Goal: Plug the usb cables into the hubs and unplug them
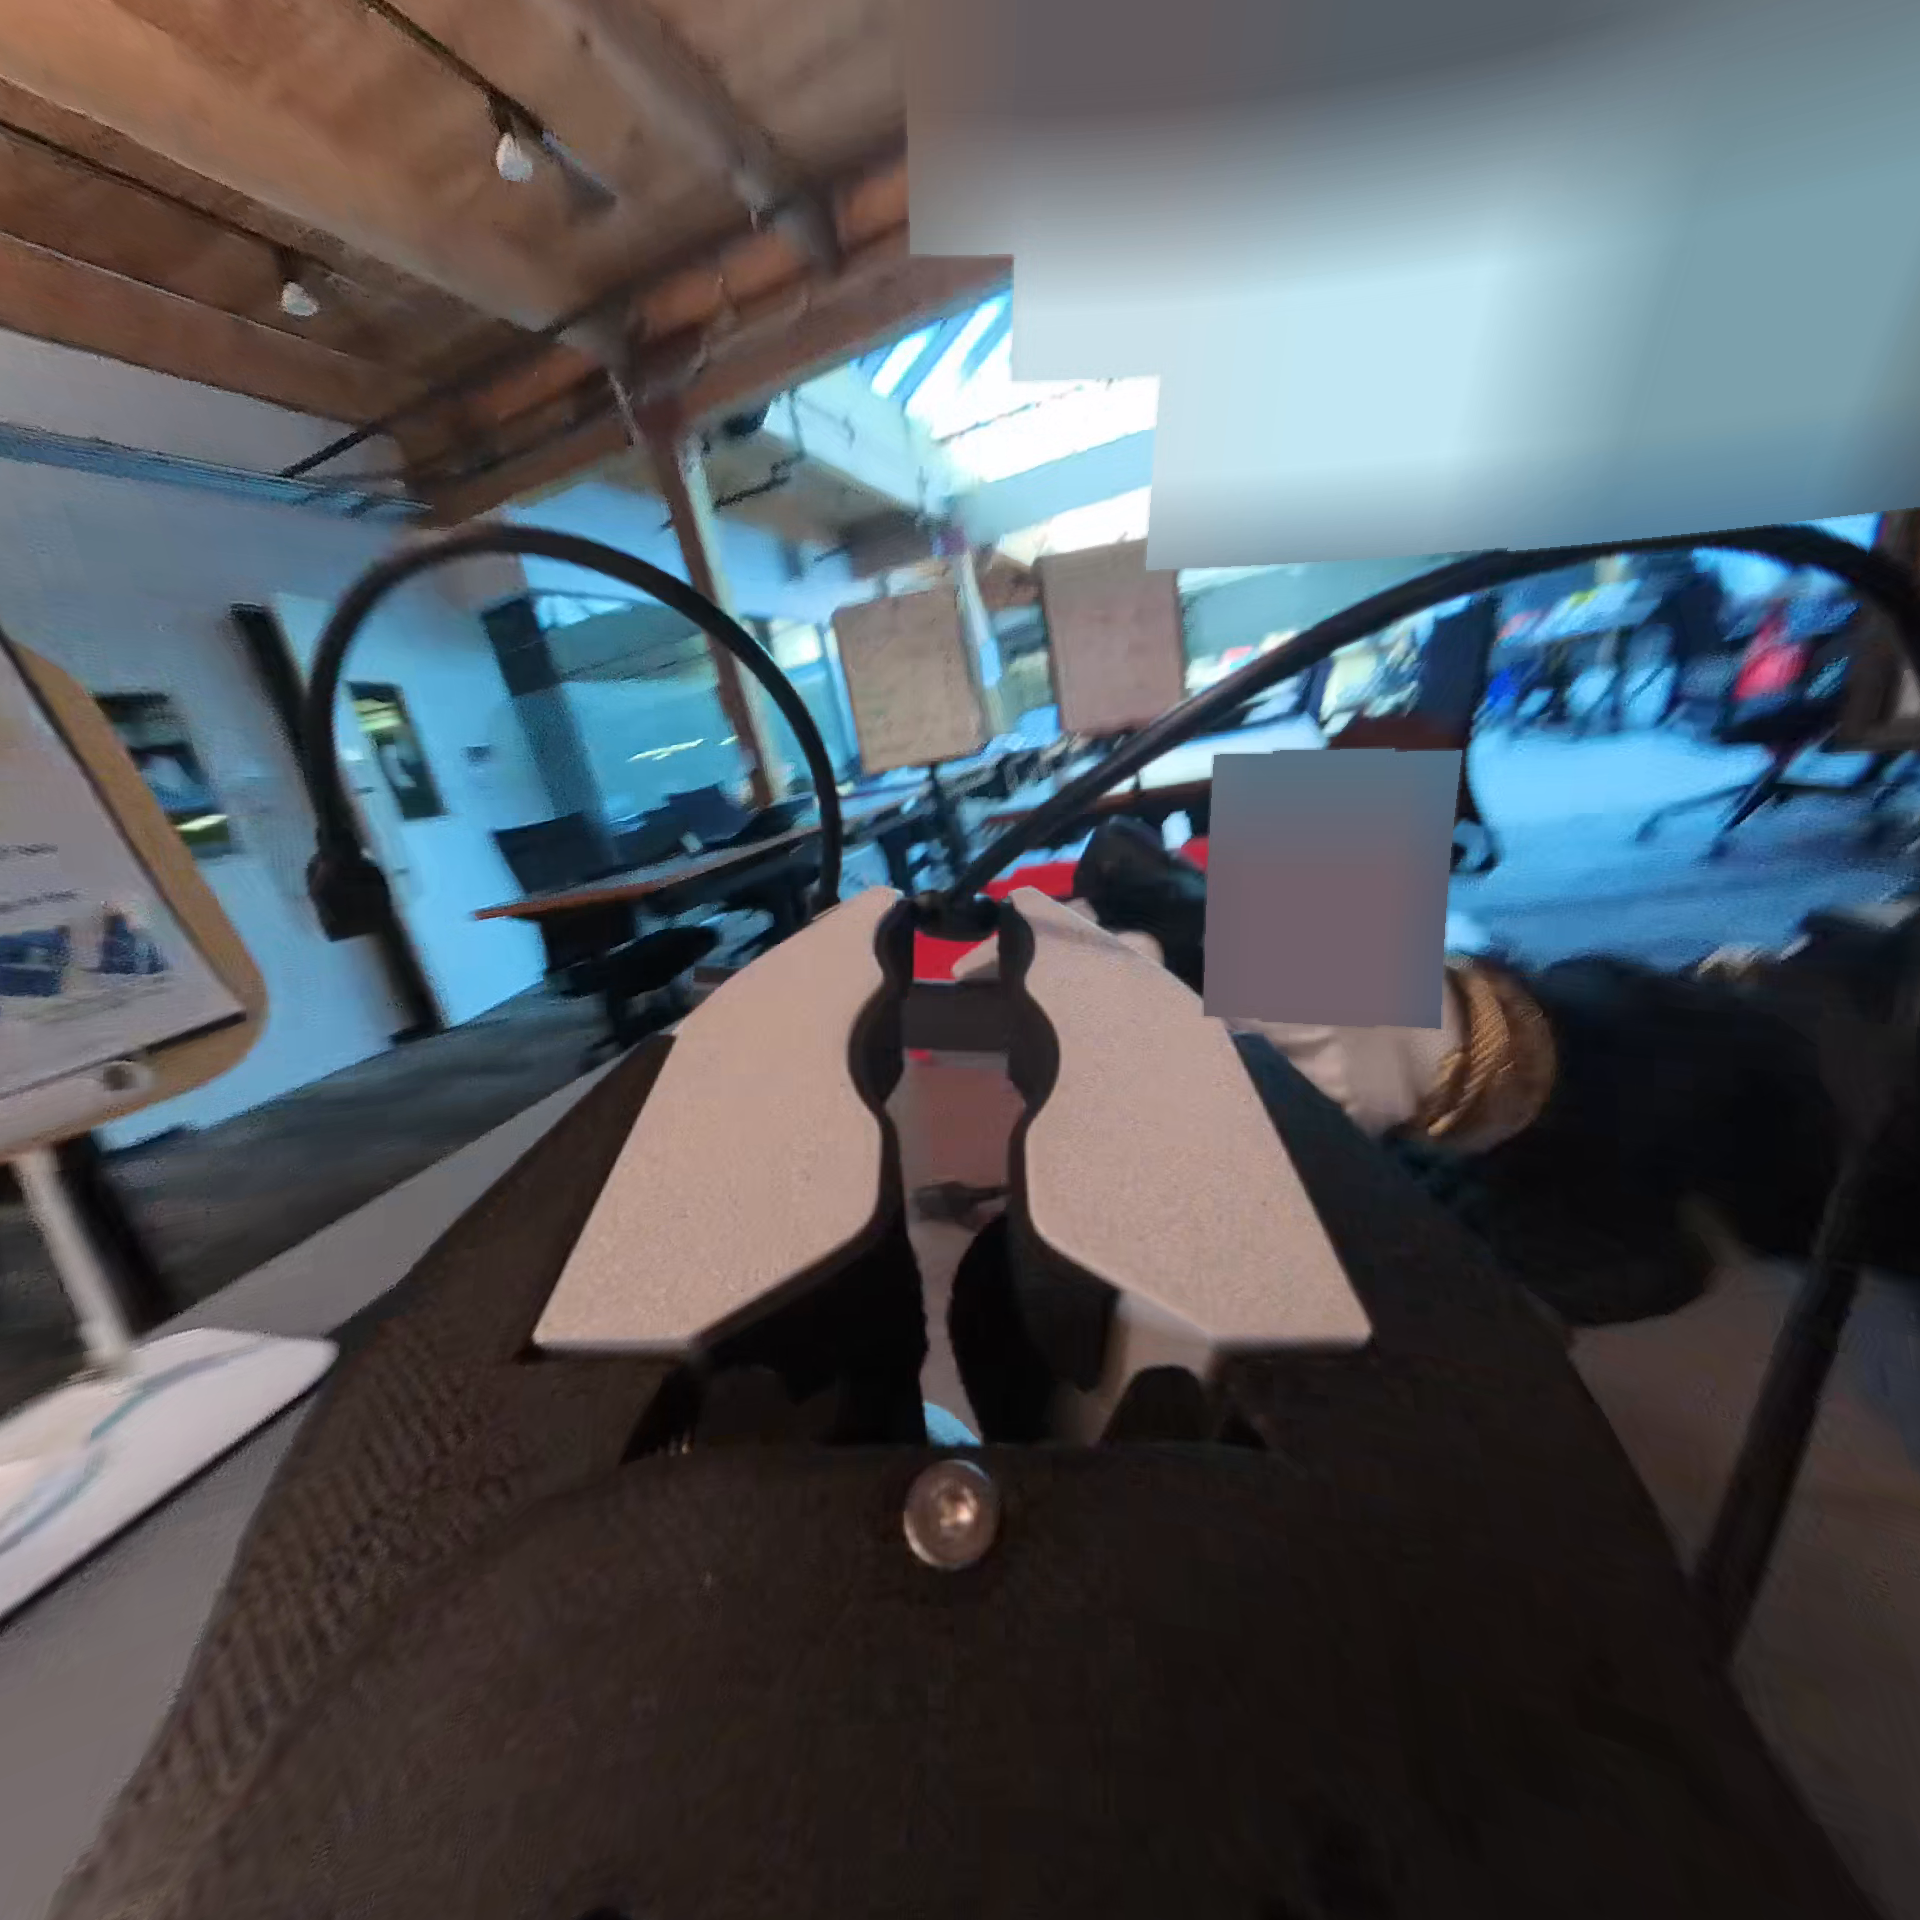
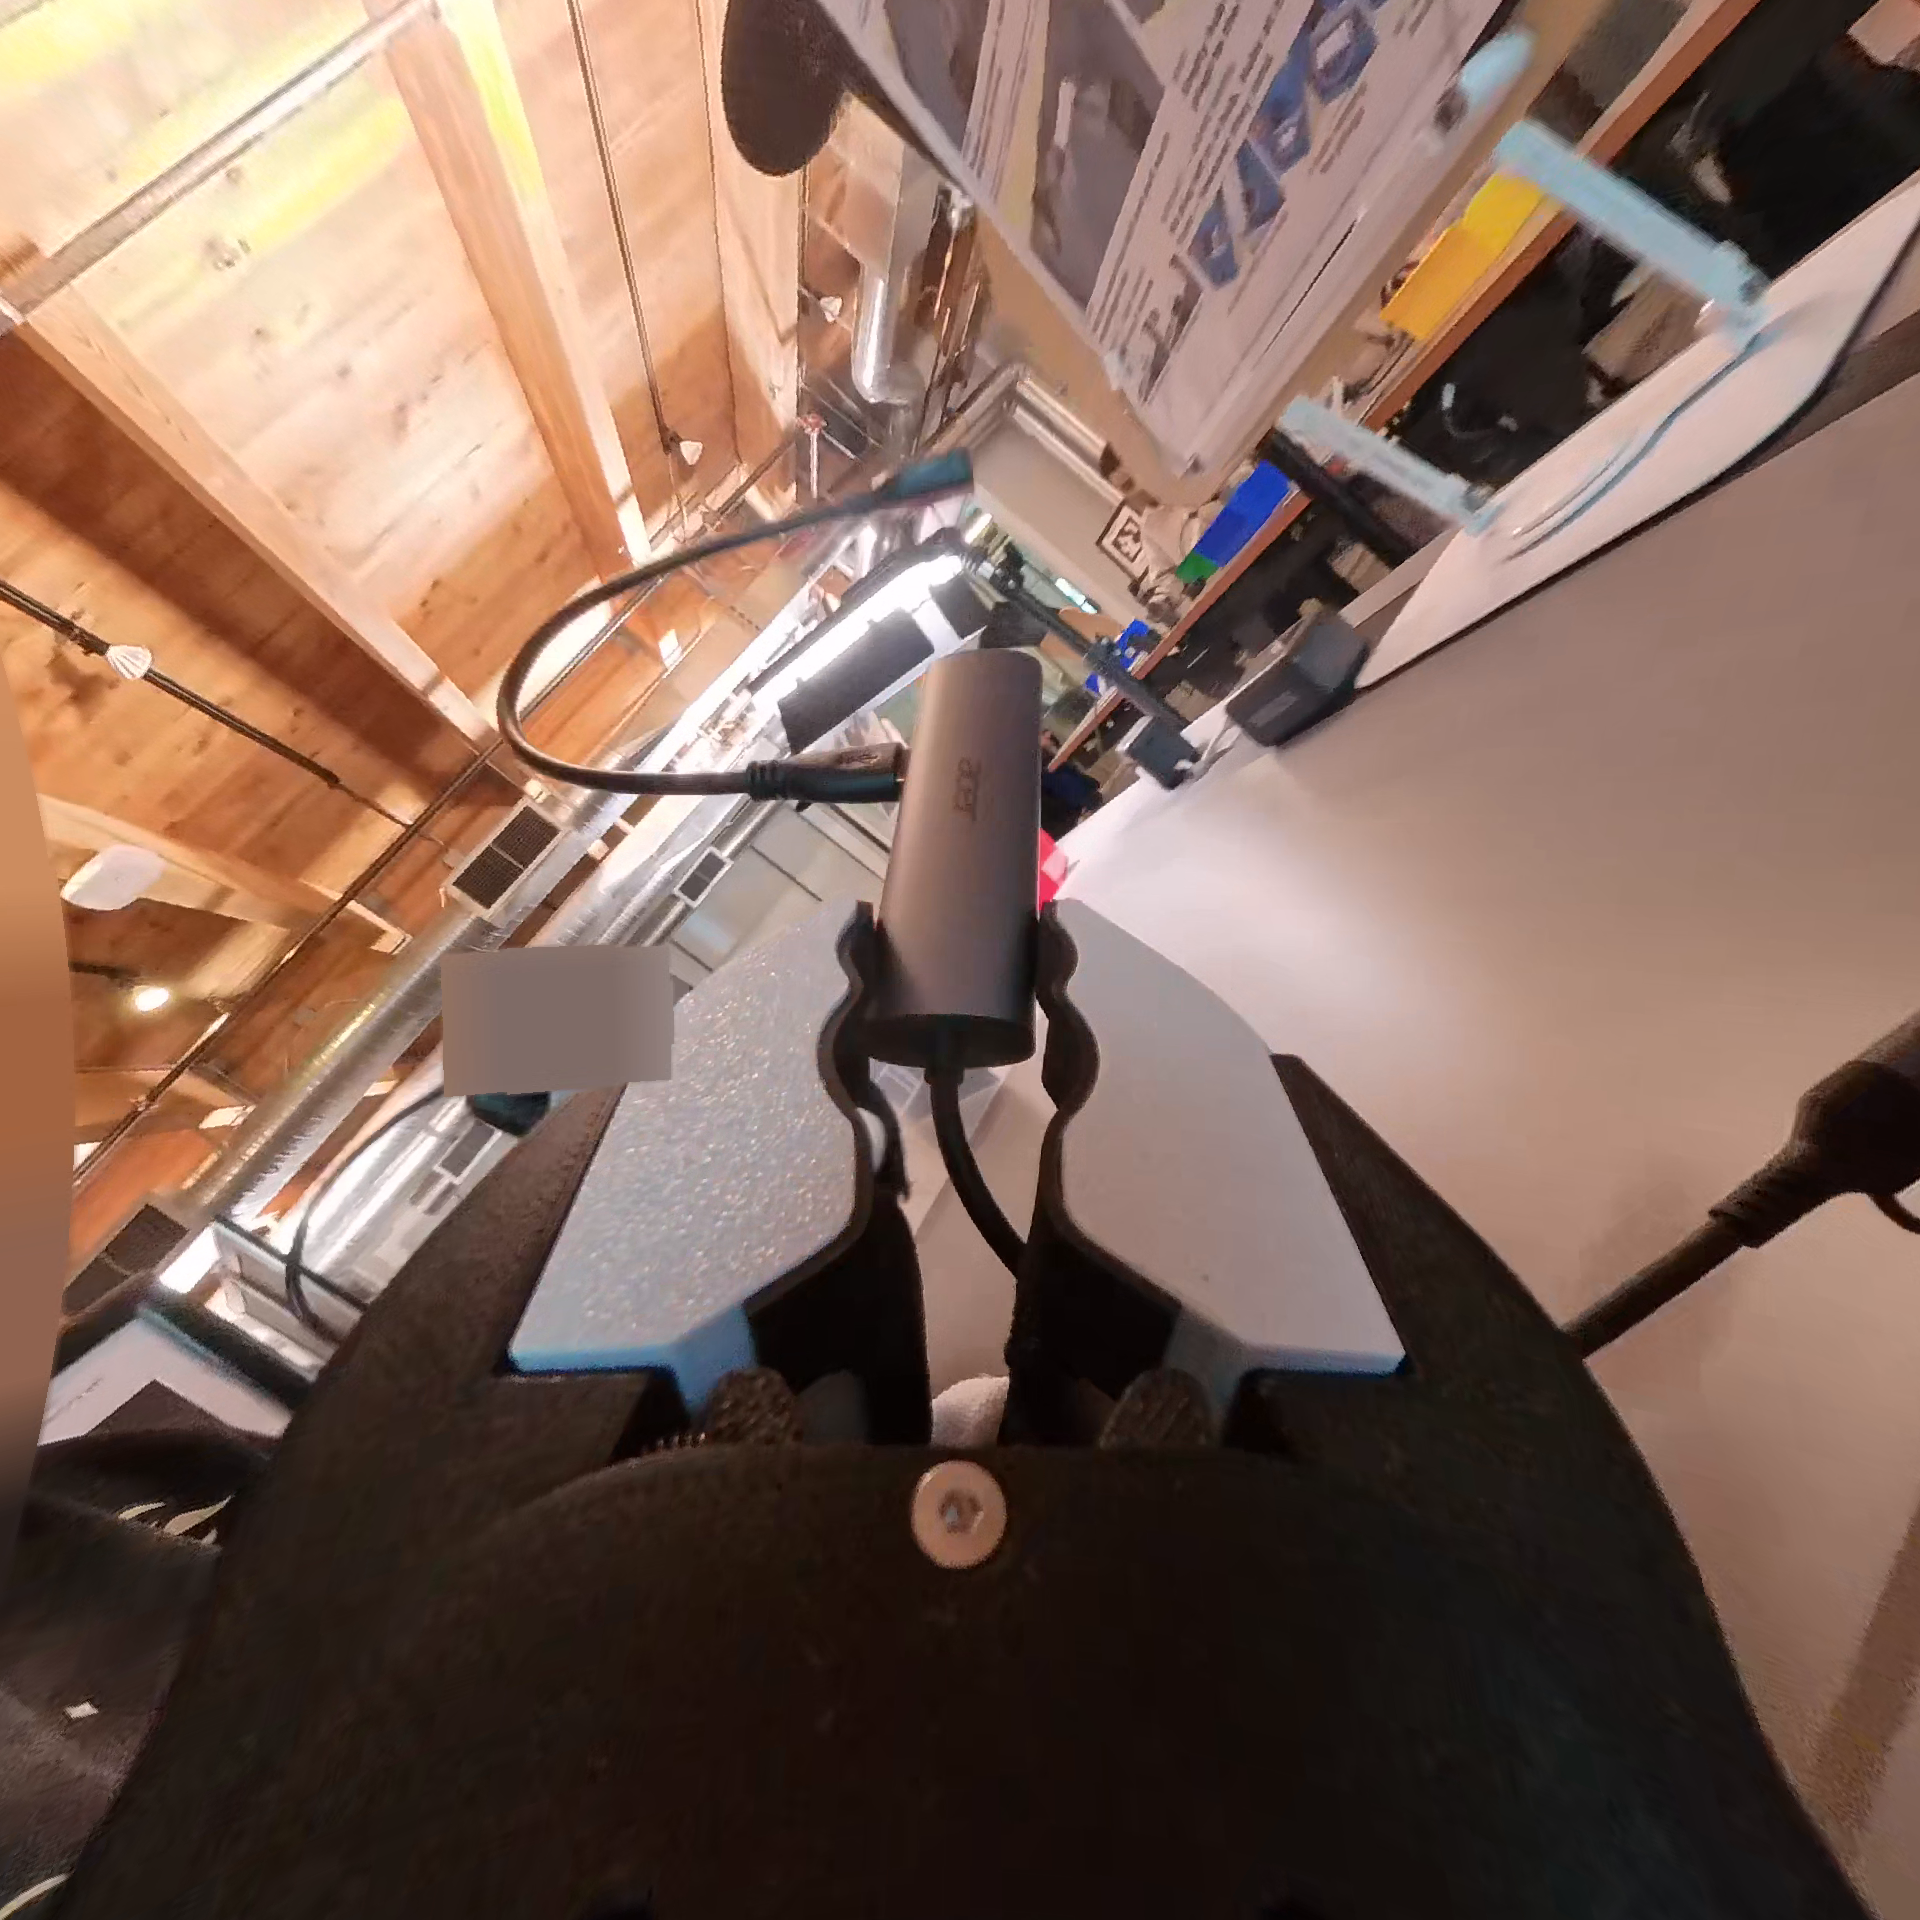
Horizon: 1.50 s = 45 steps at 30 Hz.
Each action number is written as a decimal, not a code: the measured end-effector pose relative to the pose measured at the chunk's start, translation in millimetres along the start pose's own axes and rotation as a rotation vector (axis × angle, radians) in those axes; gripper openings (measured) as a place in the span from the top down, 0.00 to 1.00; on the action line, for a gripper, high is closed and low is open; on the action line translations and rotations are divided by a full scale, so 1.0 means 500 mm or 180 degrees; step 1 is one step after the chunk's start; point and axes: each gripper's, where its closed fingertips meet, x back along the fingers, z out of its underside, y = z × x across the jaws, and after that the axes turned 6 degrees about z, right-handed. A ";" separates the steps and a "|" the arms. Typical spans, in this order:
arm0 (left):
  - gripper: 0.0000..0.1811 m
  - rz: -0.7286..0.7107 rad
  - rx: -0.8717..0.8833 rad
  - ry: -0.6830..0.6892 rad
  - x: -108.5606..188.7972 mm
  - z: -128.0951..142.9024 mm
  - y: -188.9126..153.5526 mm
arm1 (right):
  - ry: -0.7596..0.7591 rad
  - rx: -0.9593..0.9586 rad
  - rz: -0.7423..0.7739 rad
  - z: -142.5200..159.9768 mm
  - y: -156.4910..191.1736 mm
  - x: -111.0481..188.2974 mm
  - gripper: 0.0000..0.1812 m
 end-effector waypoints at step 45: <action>0.92 -0.0541 0.1149 -0.0601 0.042 0.027 0.078 | 0.1928 0.2446 0.1410 0.206 -0.088 -0.042 0.69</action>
